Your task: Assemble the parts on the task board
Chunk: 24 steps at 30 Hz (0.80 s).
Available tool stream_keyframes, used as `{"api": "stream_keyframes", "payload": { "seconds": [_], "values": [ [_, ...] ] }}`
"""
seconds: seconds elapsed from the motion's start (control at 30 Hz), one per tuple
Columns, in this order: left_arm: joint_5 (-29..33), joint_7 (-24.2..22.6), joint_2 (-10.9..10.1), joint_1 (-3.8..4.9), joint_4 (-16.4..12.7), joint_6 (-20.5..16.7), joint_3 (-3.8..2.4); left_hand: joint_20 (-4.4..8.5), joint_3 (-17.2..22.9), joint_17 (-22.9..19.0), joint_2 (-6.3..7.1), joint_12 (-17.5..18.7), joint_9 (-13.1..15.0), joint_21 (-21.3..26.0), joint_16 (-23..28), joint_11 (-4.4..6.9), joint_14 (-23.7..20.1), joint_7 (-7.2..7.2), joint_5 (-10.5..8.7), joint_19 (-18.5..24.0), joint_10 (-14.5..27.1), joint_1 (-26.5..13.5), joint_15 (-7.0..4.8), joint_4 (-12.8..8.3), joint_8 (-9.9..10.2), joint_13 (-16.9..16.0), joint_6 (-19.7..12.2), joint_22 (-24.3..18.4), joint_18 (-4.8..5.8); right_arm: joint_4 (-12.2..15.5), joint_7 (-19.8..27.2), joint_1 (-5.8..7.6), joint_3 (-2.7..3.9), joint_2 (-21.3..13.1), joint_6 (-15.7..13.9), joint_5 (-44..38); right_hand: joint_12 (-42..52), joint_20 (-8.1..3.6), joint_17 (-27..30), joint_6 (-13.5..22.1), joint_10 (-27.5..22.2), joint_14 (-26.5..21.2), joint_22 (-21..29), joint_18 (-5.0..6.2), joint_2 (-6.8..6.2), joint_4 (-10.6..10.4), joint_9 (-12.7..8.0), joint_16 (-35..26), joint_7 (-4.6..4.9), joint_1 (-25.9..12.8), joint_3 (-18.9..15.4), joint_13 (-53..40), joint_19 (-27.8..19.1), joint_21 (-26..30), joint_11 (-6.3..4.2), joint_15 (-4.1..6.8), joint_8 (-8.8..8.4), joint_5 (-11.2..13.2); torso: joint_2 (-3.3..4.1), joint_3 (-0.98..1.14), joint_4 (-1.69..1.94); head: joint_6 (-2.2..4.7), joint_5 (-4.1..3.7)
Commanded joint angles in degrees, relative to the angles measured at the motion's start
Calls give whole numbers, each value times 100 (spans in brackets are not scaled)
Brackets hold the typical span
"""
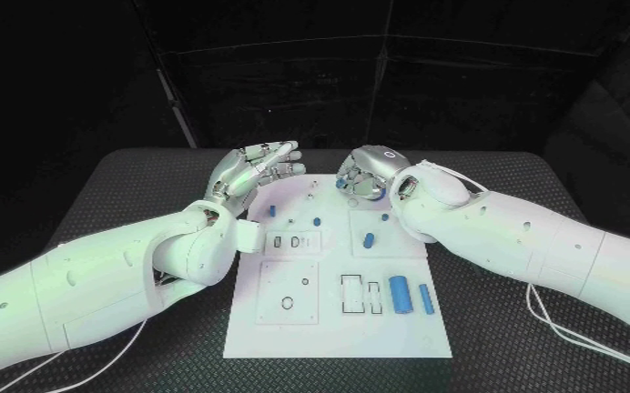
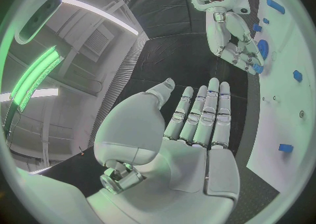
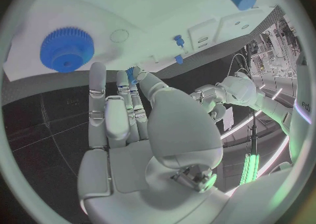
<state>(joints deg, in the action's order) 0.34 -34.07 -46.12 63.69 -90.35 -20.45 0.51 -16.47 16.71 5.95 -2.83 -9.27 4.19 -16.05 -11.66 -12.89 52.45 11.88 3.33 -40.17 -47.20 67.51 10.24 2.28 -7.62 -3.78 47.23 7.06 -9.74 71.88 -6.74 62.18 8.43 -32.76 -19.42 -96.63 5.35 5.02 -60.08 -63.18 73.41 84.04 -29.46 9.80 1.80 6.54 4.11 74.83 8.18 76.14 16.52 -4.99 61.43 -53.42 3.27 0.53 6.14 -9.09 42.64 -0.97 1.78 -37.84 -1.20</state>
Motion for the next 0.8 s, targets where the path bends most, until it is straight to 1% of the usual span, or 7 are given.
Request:
{"api": "stream_keyframes", "payload": {
  "seconds": [0.03,0.27,0.3,0.37,0.5,0.63,0.8],
  "values": [
    [-6,-23,-7,8,-4,52,-5,7,11,-8,-53,-10,-8,-29,-30,6,22,376,16,-30,-34,17,2,-6,-26,8,41,-1,-54,-85,6,46,3,98,-394,91,-2,-30,-5,-105,47,154,-11,74,-93,-48,11,21,-63,-47,49,-9,-23,-44,3,56,9,43,11,-8,11,17,8],
    [-6,-26,-18,10,-4,55,-6,7,17,-10,-54,-8,-11,-30,-28,5,25,378,16,-32,-34,24,2,-13,-23,9,43,-2,-54,-394,-8,115,3,412,-338,97,-16,-30,13,-110,58,147,-19,74,-141,-117,6,24,-67,-86,107,-9,-26,-63,0,59,-2,108,19,-11,19,12,26],
    [-6,-26,-20,10,-3,55,-6,7,17,-10,-54,-8,-11,-30,-28,5,25,378,16,-32,-34,24,2,-13,-23,9,43,-2,-54,-438,-7,123,3,461,-326,97,-16,-30,13,-110,58,147,-19,74,-141,-117,6,24,-67,-86,107,-9,-26,-63,0,59,-2,108,18,-7,10,5,34],
    [-6,-28,-22,11,-1,55,-6,7,19,-11,-53,-7,-12,-31,-27,4,26,379,16,-33,-35,28,2,-17,-21,10,43,-3,-54,-507,-8,135,3,539,-299,98,-18,-29,10,-110,59,147,-20,74,-146,-129,5,27,-67,-91,116,-9,-27,-65,0,59,-5,116,21,-8,12,3,39],
    [-6,-25,-13,12,15,57,-6,7,19,-11,-53,-7,-12,-31,-27,4,26,379,16,-33,-35,28,2,-17,-21,10,43,-3,-54,-692,-41,164,1,717,-123,98,-32,-26,8,-104,61,144,-23,73,-185,-204,-1,38,-65,-140,155,-9,-32,-75,3,55,-19,165,37,-21,26,8,43],
    [-6,-26,-10,14,21,56,-6,7,22,-12,-52,-6,-13,-31,-26,3,26,380,16,-34,-34,31,3,-21,-19,10,43,-3,-54,-797,-55,184,0,826,69,98,-40,-24,8,-104,67,141,-24,73,-218,-255,-2,45,-66,-166,177,-11,-35,-80,3,54,-27,227,39,-20,9,-8,69],
    [-6,-27,-3,14,34,57,-7,7,22,-12,-52,-6,-13,-31,-26,3,26,380,16,-34,-34,31,3,-21,-19,10,43,-3,-54,-891,-73,193,-2,927,254,83,-45,-23,-5,-106,72,142,-24,74,-242,-289,-3,56,-67,-178,194,-12,-38,-84,3,55,-32,272,43,-24,8,-24,70]
  ]
}}
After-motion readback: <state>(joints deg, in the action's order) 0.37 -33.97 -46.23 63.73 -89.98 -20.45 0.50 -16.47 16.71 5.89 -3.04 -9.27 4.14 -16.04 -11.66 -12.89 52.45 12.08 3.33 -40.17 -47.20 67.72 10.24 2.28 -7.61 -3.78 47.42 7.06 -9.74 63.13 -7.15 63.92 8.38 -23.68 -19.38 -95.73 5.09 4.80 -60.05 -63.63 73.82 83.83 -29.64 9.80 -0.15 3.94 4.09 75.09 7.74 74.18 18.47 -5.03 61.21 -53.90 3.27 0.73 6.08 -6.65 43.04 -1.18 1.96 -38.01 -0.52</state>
